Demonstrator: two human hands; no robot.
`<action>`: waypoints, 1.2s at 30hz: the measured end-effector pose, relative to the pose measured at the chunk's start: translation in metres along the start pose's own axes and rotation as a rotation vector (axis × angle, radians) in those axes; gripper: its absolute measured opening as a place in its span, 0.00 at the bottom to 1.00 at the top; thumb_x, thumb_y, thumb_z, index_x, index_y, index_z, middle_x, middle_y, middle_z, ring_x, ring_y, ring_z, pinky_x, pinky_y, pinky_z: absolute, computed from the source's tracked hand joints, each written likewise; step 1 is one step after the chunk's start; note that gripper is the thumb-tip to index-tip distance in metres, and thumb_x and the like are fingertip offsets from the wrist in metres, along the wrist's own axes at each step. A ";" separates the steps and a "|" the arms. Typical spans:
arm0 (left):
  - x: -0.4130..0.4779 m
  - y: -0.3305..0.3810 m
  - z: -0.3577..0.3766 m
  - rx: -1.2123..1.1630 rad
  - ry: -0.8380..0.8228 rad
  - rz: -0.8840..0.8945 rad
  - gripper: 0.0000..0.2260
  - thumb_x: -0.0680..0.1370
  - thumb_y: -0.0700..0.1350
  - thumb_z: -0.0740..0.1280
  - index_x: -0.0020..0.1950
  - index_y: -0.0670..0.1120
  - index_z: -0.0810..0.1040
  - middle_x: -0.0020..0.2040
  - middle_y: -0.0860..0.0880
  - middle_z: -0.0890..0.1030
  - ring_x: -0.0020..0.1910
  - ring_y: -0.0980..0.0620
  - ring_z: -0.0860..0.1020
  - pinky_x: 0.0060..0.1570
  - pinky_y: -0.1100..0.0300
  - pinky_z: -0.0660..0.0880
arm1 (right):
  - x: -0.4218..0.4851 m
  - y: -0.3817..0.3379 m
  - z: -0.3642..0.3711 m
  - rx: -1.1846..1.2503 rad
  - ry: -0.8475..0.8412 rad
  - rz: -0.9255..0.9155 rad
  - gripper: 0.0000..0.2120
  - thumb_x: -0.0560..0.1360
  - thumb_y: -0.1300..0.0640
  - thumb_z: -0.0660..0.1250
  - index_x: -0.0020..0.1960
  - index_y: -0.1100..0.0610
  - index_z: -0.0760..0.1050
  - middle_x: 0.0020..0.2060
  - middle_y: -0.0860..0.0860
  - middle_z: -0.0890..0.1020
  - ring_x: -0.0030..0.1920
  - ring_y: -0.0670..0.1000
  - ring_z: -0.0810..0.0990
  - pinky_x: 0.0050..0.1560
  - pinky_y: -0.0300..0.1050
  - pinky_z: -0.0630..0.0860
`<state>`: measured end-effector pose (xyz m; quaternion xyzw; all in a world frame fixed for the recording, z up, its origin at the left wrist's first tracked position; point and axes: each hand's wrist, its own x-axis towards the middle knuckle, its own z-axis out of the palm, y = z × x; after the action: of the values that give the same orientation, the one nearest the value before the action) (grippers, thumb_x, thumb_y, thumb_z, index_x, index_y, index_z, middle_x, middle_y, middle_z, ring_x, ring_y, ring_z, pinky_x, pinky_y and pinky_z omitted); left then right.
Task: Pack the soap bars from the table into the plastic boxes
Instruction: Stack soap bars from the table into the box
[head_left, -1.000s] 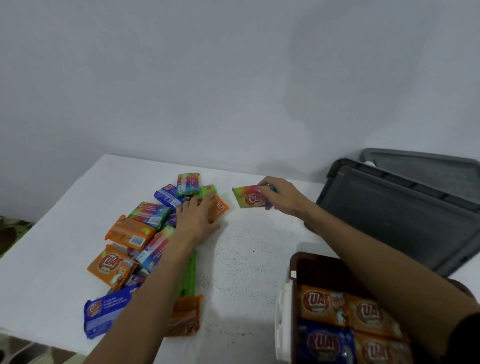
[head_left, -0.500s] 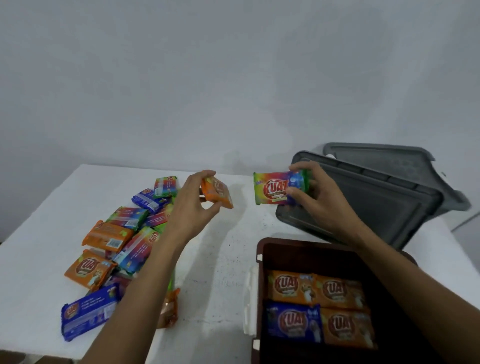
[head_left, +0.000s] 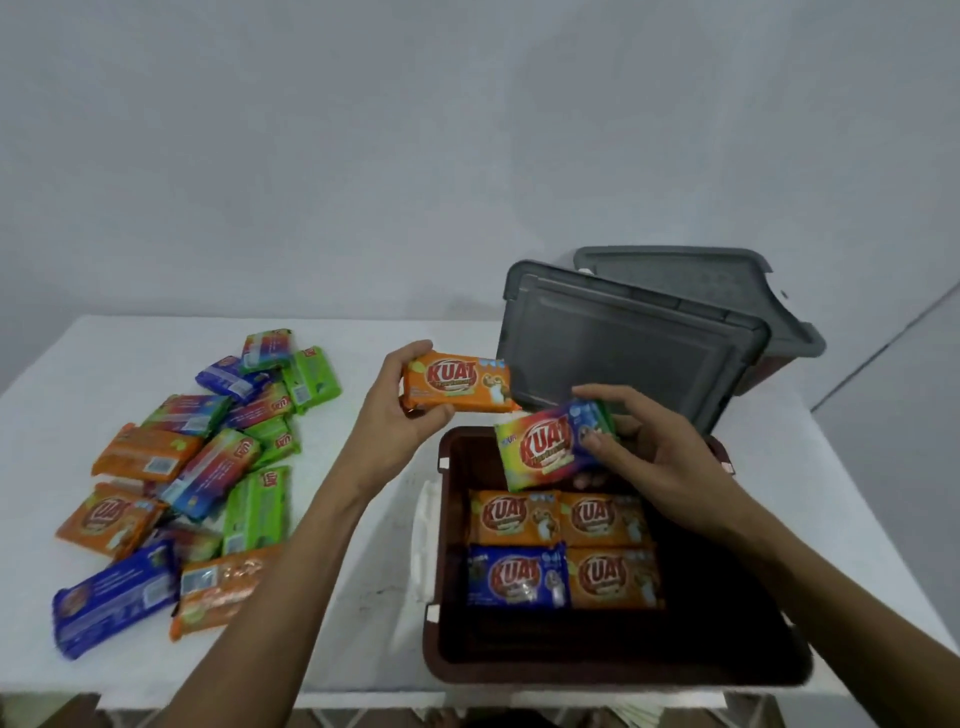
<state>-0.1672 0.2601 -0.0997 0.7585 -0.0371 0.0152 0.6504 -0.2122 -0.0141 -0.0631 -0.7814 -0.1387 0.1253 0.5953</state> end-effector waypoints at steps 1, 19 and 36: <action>-0.002 -0.002 0.003 -0.015 -0.004 -0.005 0.28 0.74 0.31 0.69 0.69 0.49 0.67 0.57 0.51 0.76 0.50 0.62 0.79 0.50 0.65 0.76 | -0.005 0.003 0.001 0.010 -0.019 0.034 0.18 0.78 0.58 0.65 0.66 0.47 0.70 0.55 0.51 0.82 0.52 0.52 0.84 0.45 0.52 0.84; -0.016 -0.014 0.017 -0.074 -0.057 -0.057 0.27 0.75 0.33 0.68 0.69 0.53 0.66 0.60 0.53 0.75 0.55 0.59 0.77 0.47 0.66 0.77 | 0.014 0.078 0.049 -0.303 -0.097 0.361 0.23 0.78 0.57 0.68 0.71 0.47 0.67 0.55 0.47 0.80 0.49 0.41 0.80 0.40 0.33 0.79; -0.018 -0.011 0.017 -0.100 -0.096 -0.024 0.27 0.74 0.34 0.70 0.69 0.53 0.67 0.63 0.51 0.74 0.59 0.52 0.76 0.49 0.64 0.77 | 0.025 0.028 0.031 -0.512 0.186 0.044 0.03 0.80 0.55 0.63 0.51 0.51 0.75 0.40 0.44 0.80 0.38 0.40 0.80 0.39 0.35 0.79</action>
<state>-0.1852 0.2455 -0.1146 0.7253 -0.0600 -0.0307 0.6852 -0.1985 0.0153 -0.0987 -0.9174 -0.0936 0.0270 0.3859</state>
